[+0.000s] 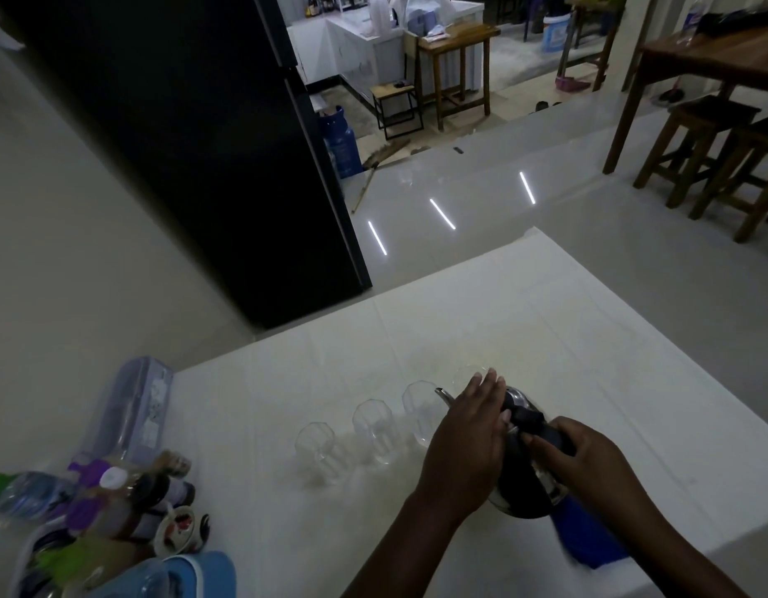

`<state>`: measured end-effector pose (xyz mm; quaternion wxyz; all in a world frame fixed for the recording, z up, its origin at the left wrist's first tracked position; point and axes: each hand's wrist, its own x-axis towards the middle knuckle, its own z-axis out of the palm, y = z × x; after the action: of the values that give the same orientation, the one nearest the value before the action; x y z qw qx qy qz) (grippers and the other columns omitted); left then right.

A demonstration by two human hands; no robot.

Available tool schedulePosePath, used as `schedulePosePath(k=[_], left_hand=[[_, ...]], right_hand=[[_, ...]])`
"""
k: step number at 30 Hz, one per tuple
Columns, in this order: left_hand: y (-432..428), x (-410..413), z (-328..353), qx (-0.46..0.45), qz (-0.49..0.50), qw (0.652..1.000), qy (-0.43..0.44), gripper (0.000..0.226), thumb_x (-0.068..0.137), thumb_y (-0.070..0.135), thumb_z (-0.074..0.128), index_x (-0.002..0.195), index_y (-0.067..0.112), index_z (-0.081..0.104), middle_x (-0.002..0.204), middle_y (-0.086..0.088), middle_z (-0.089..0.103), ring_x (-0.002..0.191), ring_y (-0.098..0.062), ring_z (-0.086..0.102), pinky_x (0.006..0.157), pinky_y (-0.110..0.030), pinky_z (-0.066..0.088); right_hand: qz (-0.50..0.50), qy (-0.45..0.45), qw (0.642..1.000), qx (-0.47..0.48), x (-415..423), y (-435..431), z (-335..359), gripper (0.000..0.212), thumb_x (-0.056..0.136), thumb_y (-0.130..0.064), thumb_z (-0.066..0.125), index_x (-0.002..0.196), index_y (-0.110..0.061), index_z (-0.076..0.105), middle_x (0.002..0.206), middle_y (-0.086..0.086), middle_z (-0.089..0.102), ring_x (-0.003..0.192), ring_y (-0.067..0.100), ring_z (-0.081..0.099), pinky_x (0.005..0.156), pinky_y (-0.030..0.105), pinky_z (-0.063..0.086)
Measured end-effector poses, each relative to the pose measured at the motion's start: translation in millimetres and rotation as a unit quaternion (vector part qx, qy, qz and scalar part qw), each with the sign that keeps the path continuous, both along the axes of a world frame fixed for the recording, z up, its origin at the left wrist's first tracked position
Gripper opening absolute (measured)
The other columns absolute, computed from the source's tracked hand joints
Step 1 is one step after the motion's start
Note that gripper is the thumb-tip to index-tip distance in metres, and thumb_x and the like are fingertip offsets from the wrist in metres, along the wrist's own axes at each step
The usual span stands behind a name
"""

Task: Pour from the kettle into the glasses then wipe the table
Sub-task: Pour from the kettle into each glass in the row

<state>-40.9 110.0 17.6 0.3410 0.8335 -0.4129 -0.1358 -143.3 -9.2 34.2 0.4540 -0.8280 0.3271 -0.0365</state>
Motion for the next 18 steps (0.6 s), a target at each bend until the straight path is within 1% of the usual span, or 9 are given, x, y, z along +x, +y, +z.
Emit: schedulePosePath(k=[3,6,8,10,14,18], left_hand=[[-13.4,-3.3,2.7,0.001,-0.002,1.000,0.002,0.070,0.091,0.053,0.006,0.147,0.016,0.027,0.157,0.004,0.022,0.144,-0.003,0.006,0.115,-0.018,0.008],[-27.2,-5.2,5.3,-0.001,0.001,1.000,0.005,0.072,0.090,0.054,0.005,0.147,0.015,0.027,0.157,0.003,0.022,0.144,-0.003,0.006,0.114,-0.017,0.007],[-36.1,-6.2,6.3,-0.004,0.005,1.000,0.012,0.072,0.090,0.054,0.006,0.147,0.015,0.027,0.157,0.003,0.022,0.144,-0.003,0.007,0.115,-0.020,0.010],[-44.4,-6.4,5.7,-0.005,0.011,1.000,0.020,0.072,0.090,0.054,0.006,0.147,0.016,0.026,0.157,0.004,0.021,0.144,-0.003,0.007,0.116,-0.022,0.011],[-59.1,-5.4,0.6,-0.007,0.028,0.999,0.032,0.069,0.091,0.054,0.008,0.147,0.018,0.026,0.157,0.006,0.020,0.143,-0.001,0.005,0.114,-0.018,0.009],[-69.0,-6.1,-5.2,-0.010,0.043,0.998,0.044,0.067,0.092,0.053,0.009,0.148,0.018,0.024,0.157,0.007,0.019,0.143,-0.001,0.005,0.116,-0.023,0.012]], right_hand=[[-0.004,-0.004,1.000,0.008,-3.0,-12.0,1.3,0.019,0.083,-0.024,0.063,0.068,-0.013,0.059,0.062,0.006,0.062,0.059,0.018,0.056,0.052,0.028,0.039],[0.001,-0.005,1.000,0.002,-3.8,-25.9,5.1,0.018,0.083,-0.023,0.063,0.067,-0.017,0.057,0.061,0.004,0.061,0.058,0.015,0.056,0.050,0.024,0.038],[0.007,-0.006,1.000,-0.004,-3.4,-35.0,7.5,0.020,0.083,-0.023,0.063,0.065,-0.020,0.055,0.060,0.001,0.060,0.058,0.013,0.055,0.050,0.023,0.036],[0.013,-0.003,1.000,-0.008,-2.2,-43.8,8.5,0.019,0.083,-0.025,0.063,0.067,-0.020,0.056,0.061,0.001,0.060,0.059,0.014,0.057,0.051,0.024,0.040],[0.020,0.003,1.000,-0.010,1.0,-59.6,9.7,0.014,0.083,-0.028,0.062,0.073,-0.018,0.060,0.066,0.002,0.064,0.063,0.015,0.060,0.055,0.029,0.045],[0.034,-0.002,0.999,-0.026,5.1,-71.5,13.8,0.013,0.083,-0.028,0.063,0.072,-0.023,0.059,0.065,-0.003,0.062,0.062,0.011,0.057,0.052,0.025,0.040]])
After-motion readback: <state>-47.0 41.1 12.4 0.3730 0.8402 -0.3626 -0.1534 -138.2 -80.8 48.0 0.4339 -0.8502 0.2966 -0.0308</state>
